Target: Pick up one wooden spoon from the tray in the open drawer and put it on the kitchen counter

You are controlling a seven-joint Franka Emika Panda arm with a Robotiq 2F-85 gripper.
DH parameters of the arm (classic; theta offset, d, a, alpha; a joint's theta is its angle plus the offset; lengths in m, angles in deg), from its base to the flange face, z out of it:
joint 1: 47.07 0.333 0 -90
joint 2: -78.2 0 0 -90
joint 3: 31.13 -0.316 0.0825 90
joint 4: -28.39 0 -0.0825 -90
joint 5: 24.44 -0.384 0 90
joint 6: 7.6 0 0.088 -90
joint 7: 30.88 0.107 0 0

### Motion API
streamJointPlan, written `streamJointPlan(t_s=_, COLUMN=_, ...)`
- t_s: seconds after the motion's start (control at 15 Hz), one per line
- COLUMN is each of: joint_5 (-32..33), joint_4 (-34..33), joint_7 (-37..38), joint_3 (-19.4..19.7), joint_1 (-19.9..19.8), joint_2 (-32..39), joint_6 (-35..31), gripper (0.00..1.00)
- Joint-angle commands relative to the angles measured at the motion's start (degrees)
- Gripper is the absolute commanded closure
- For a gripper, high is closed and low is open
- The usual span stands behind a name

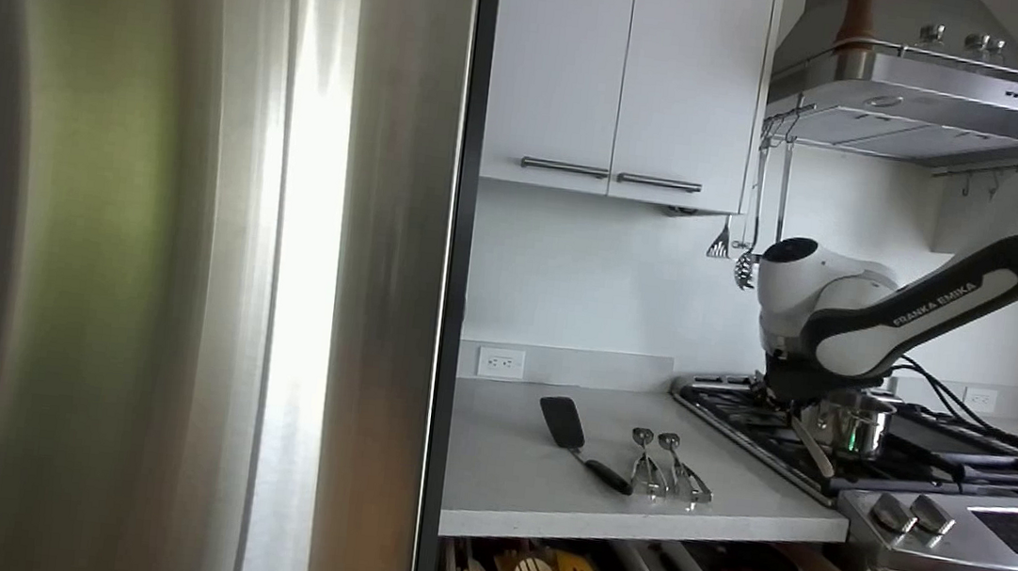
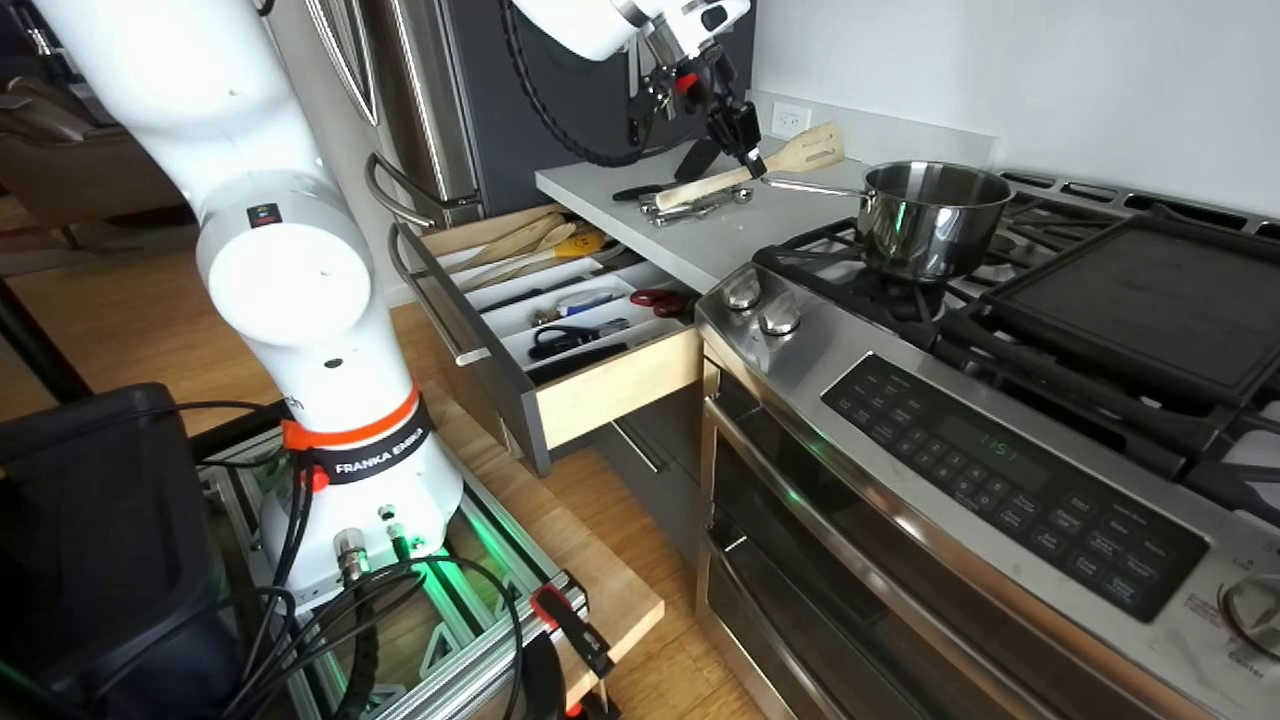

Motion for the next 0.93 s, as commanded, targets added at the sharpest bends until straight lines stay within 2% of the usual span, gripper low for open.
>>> streamJointPlan(t_s=0.0, joint_5=0.01, joint_4=-0.73, joint_7=-0.16, joint_3=4.44, joint_1=5.13, joint_2=1.38, joint_6=1.14, gripper=0.89)
streamJointPlan(t_s=0.27, joint_5=-0.34, joint_4=-2.68, joint_7=-0.6, joint_3=5.65, joint_1=7.05, joint_2=4.68, joint_6=1.6, gripper=0.89)
streamJointPlan(t_s=0.33, joint_5=-0.35, joint_4=-2.86, joint_7=-0.8, joint_3=5.74, joint_1=7.05, joint_2=4.78, joint_6=1.61, gripper=0.97)
streamJointPlan(t_s=0.4, joint_5=1.42, joint_4=-3.6, joint_7=0.3, joint_3=5.9, joint_1=7.47, joint_2=5.72, joint_6=2.87, gripper=0.97)
streamJointPlan(t_s=0.67, joint_5=17.51, joint_4=-5.67, joint_7=6.5, joint_3=7.14, joint_1=10.34, joint_2=10.22, joint_6=5.91, gripper=0.97)
streamJointPlan(t_s=0.87, joint_5=25.77, joint_4=-7.61, joint_7=9.81, joint_3=7.58, joint_1=12.77, joint_2=14.2, joint_6=10.27, gripper=0.97)
